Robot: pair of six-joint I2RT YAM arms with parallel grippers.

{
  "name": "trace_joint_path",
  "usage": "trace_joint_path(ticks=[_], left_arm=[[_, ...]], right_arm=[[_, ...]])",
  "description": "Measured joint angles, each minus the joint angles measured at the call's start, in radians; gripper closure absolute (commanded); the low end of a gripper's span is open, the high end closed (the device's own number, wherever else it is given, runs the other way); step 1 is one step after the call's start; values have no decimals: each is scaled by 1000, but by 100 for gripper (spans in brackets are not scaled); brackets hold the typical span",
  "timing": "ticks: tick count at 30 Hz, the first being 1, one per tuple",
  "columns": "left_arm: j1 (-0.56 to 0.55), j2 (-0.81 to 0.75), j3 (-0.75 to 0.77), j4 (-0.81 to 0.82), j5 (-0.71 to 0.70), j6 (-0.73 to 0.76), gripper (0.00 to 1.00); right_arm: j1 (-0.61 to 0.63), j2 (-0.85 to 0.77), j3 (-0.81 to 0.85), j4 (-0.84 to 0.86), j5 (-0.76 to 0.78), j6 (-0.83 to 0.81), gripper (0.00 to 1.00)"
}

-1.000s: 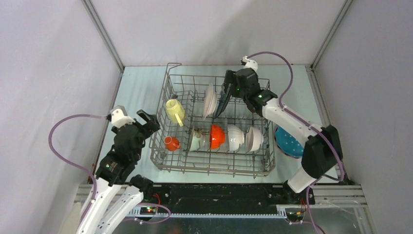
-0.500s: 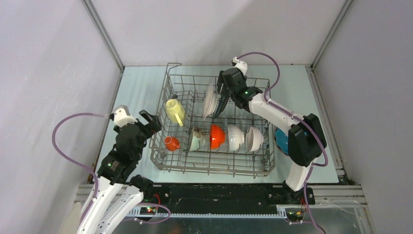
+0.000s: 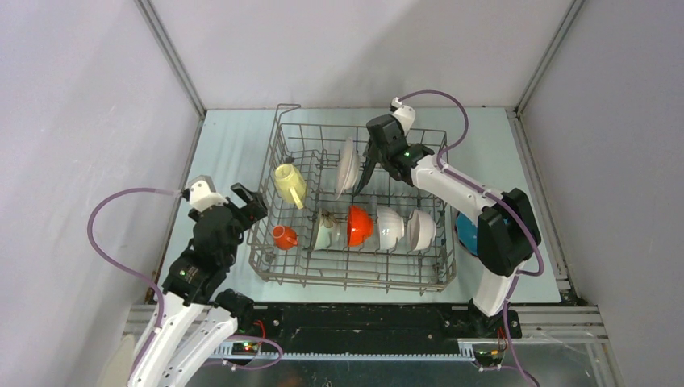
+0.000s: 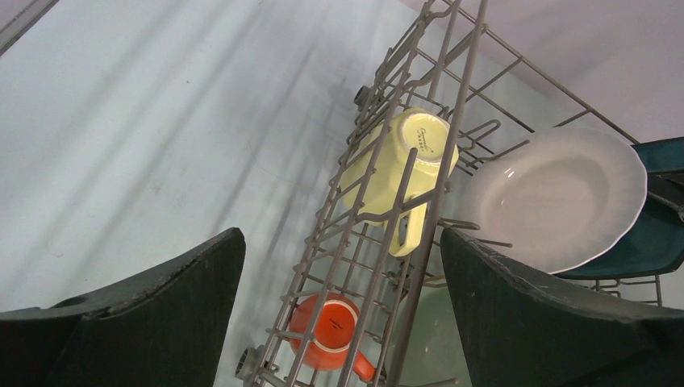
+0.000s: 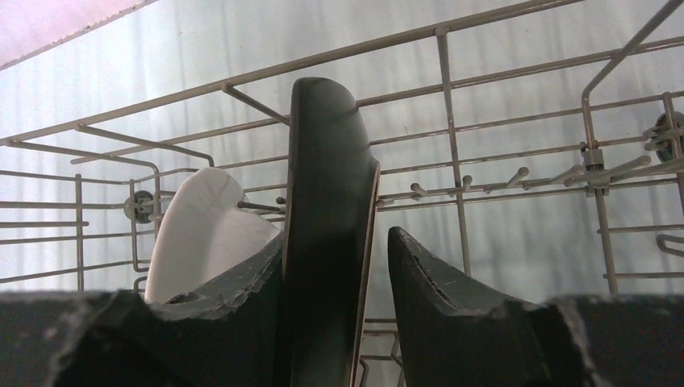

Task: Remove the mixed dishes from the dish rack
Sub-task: Pick up the plate from the dish rack.

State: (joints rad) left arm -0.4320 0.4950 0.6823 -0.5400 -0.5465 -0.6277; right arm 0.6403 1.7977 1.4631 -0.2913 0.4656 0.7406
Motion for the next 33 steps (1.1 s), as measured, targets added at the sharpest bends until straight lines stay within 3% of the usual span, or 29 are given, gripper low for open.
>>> trace_joint_path(ticks=[10,15,33], left_arm=[[0,-12,0,-1,-1,-1,2],[0,-32,0,-2,-5,-2,2],[0,-64,0,-11,-30,-14,2]], right_arm=[[3,-14,-10,-19,14,11,82],[6,-15,-11,-1,1,3,100],[-16,-88,-113,102,-116,4,100]])
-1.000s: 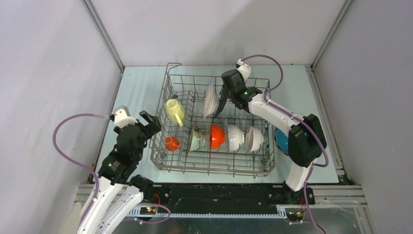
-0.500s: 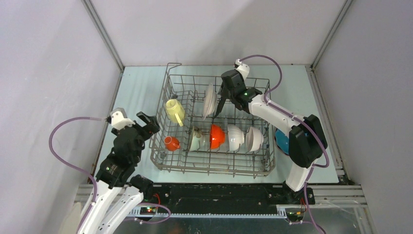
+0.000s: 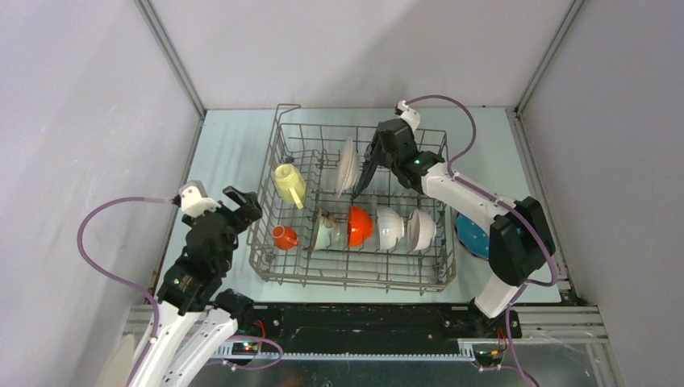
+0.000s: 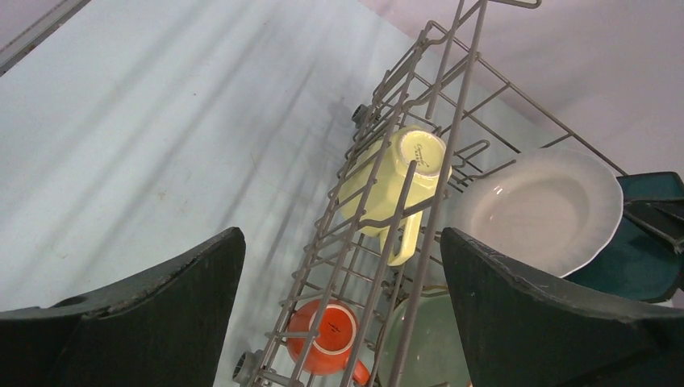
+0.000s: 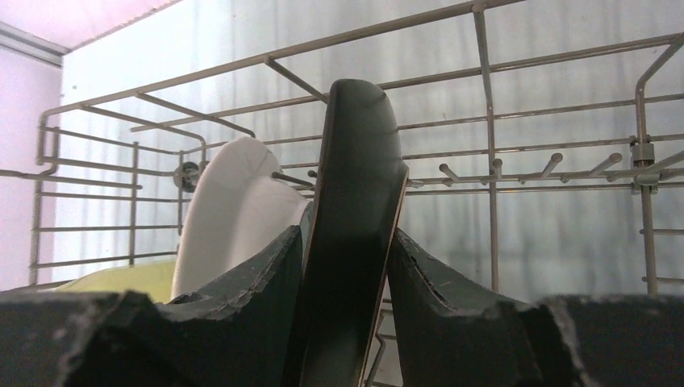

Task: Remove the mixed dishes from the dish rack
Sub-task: Pick up the plate from the dish rack.

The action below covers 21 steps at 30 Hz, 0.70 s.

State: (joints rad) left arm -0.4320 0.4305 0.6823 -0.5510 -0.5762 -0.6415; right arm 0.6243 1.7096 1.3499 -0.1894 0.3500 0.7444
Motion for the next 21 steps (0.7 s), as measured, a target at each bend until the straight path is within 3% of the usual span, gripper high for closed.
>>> trace_joint_path(ticks=[13,21], left_arm=[[0,-17,0,-20,-19,-14,2],[0,-21,0,-21,-22,-15,2]], right_arm=[[-66,-113,-124,110,-101,66,100],[-150,-180,-237,203,-246,140,100]])
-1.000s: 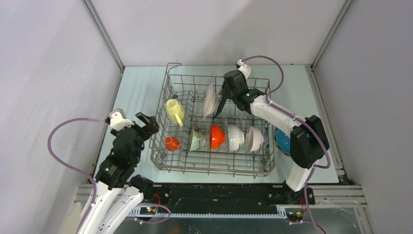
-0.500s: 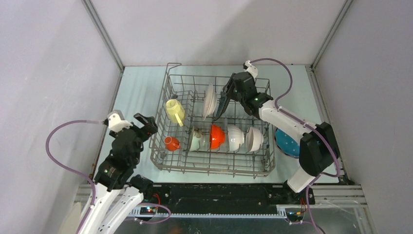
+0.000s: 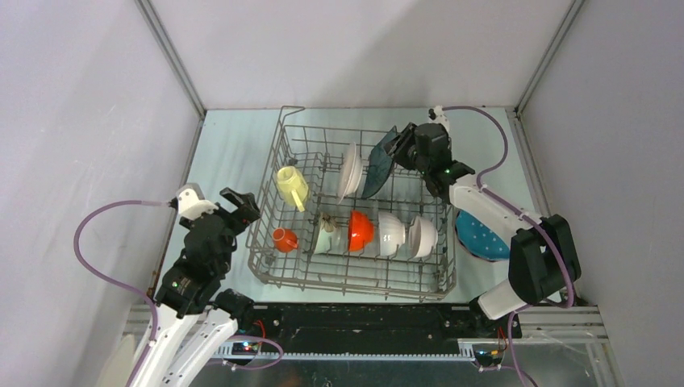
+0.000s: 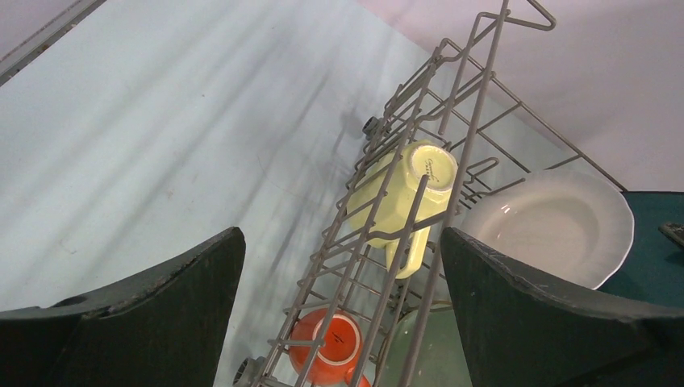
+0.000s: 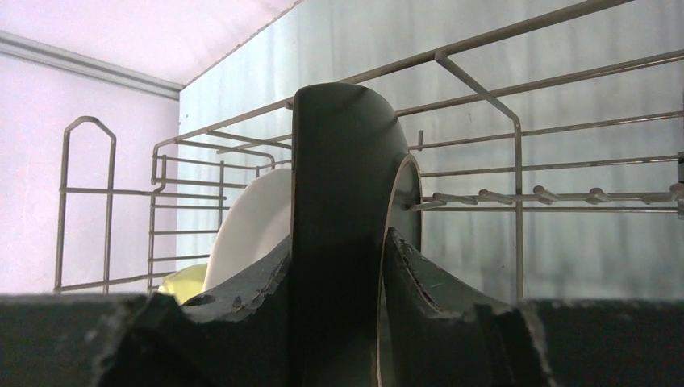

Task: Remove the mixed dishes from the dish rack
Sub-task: Pick up the plate from the dish rack.

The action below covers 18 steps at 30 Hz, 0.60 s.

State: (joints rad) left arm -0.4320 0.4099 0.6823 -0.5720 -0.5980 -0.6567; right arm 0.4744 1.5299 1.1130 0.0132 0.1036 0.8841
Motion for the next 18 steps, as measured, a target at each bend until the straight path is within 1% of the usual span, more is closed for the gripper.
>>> trace_joint_path(ticks=[9,10,13,18], left_arm=[[0,-5,-7,-1,-1,-2,2],[0,-4,-7,-3,-1,-2,2],[0,-4,-7,-10,-3,-3,2],[0,-4,-7,-14,-12,-7,2]], right_arm=[[-33,-32,-39,24,-66,-5,100],[-36,-33,-39,21,-77,-16,98],[-41,-34,-35,2,-104,-64,96],[-40,-35,11,-120,-127,-169,85]])
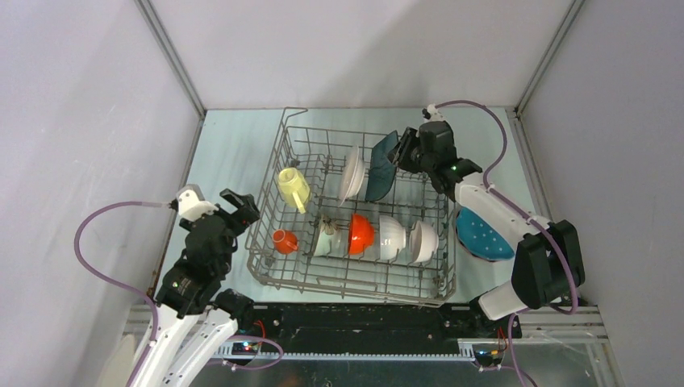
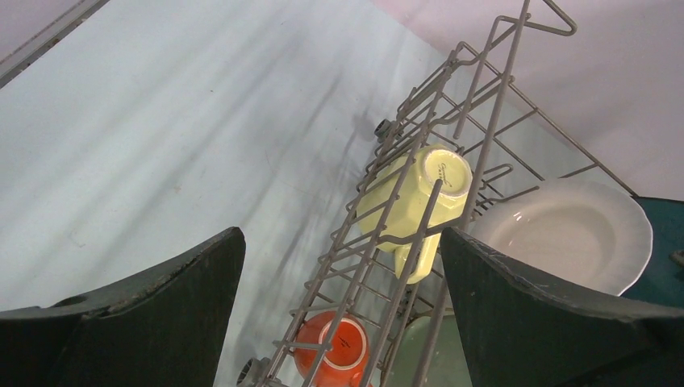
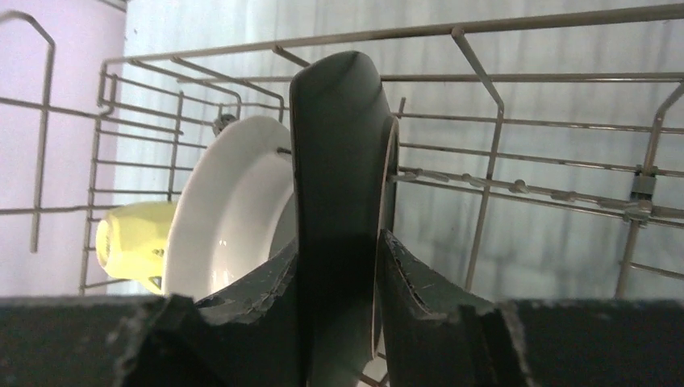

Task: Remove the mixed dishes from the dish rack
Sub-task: Pick up the plate from the dish rack.

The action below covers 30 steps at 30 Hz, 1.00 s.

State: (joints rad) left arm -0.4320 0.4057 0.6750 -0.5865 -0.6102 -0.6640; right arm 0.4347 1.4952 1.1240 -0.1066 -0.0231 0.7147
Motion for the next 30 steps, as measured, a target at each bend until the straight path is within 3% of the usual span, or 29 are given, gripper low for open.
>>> trace_joint_path(ticks=[8,12,23,30], left_arm=[[0,22,0,0,-9,0,2],[0,24,0,0,-15,0,2],[0,12,0,-5,-20,0,2],[0,1,0,-8,-29,0,2]], right_arm=[[5,0,43,-115,-5,-100,45],[28,0,89,-193,29,-132,34],[126,87,281,-349,174,-259,37],[182,163,296,-448,337,-405,47]])
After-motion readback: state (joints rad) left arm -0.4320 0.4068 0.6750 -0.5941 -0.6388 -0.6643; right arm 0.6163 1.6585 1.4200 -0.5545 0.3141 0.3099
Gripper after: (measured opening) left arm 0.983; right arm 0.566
